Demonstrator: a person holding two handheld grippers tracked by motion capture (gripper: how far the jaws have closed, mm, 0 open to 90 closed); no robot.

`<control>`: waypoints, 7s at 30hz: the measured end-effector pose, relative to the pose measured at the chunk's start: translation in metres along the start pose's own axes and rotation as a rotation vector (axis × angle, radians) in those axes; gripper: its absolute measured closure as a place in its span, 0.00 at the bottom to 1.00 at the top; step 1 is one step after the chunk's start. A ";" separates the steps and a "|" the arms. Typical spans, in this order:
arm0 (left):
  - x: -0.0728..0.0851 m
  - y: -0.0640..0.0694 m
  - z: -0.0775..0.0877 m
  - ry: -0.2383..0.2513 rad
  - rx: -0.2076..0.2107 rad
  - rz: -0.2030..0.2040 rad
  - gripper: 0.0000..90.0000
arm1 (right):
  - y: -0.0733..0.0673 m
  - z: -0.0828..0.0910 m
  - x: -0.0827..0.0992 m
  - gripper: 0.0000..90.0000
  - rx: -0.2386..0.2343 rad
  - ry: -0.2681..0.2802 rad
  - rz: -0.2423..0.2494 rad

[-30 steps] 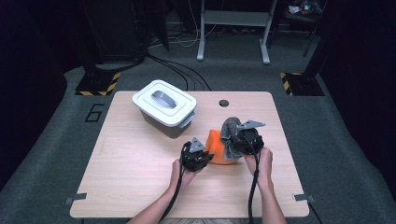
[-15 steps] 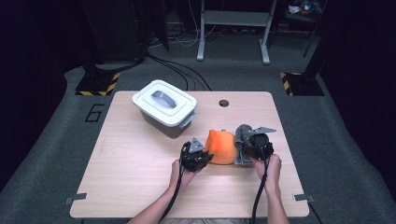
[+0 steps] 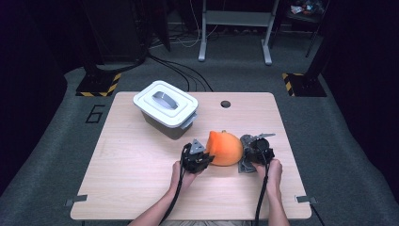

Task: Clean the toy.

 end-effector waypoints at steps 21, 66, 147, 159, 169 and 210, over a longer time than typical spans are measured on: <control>-0.002 0.005 0.000 -0.006 -0.014 -0.037 0.88 | -0.073 0.084 -0.067 0.76 -0.092 0.218 0.167; -0.001 0.002 -0.002 0.002 0.002 -0.016 0.88 | -0.002 0.012 -0.007 0.76 -0.023 0.012 -0.006; -0.002 0.004 0.005 -0.003 0.009 0.005 0.88 | -0.050 0.087 -0.063 0.76 -0.028 0.240 0.165; -0.003 0.007 0.003 -0.011 -0.012 -0.010 0.87 | -0.093 0.073 -0.067 0.76 -0.091 0.216 0.263; -0.001 0.000 0.001 -0.004 -0.038 -0.020 0.86 | -0.090 0.066 -0.066 0.76 -0.083 0.221 0.251; -0.001 -0.001 0.000 0.002 -0.039 -0.025 0.86 | -0.003 0.006 -0.009 0.76 -0.002 0.016 0.018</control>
Point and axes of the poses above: each handheld gripper's, and its own axes: z roughly backward along the jaws, x roughly out of its underside, y roughly to its right, the point moved 9 cm from there along -z, roughly forward along the jaws, and after that the axes turned 8 degrees about x, right-handed, at the moved point
